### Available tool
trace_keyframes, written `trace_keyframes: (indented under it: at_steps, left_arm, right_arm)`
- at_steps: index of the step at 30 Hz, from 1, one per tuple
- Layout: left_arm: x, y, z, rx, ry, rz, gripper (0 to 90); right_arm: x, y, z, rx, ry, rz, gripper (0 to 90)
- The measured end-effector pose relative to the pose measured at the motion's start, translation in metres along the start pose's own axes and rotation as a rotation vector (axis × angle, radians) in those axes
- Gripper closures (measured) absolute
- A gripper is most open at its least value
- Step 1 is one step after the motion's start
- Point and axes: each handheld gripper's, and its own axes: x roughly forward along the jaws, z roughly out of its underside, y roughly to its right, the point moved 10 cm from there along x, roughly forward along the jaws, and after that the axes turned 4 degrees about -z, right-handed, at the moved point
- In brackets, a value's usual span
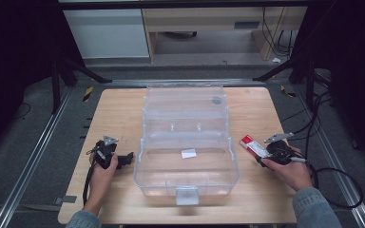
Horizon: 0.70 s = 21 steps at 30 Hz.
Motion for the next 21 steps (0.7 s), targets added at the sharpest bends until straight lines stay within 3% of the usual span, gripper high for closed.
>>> trace_keyframes:
  at_steps: [7, 11, 21]
  left_arm:
    - [0.0, 0.0, 0.0, -0.002, 0.0, 0.0, 0.0]
    - [0.0, 0.0, 0.0, -0.001, 0.0, 0.0, 0.0]
    - [0.0, 0.0, 0.0, -0.001, 0.0, -0.001, 0.0]
  right_arm:
    - [-0.013, -0.022, 0.006, 0.017, 0.014, -0.053, 37.6]
    - [-0.022, -0.022, 0.002, 0.054, 0.018, -0.045, 39.2]
    - [-0.018, -0.02, 0.002, 0.077, -0.104, -0.03, 41.8]
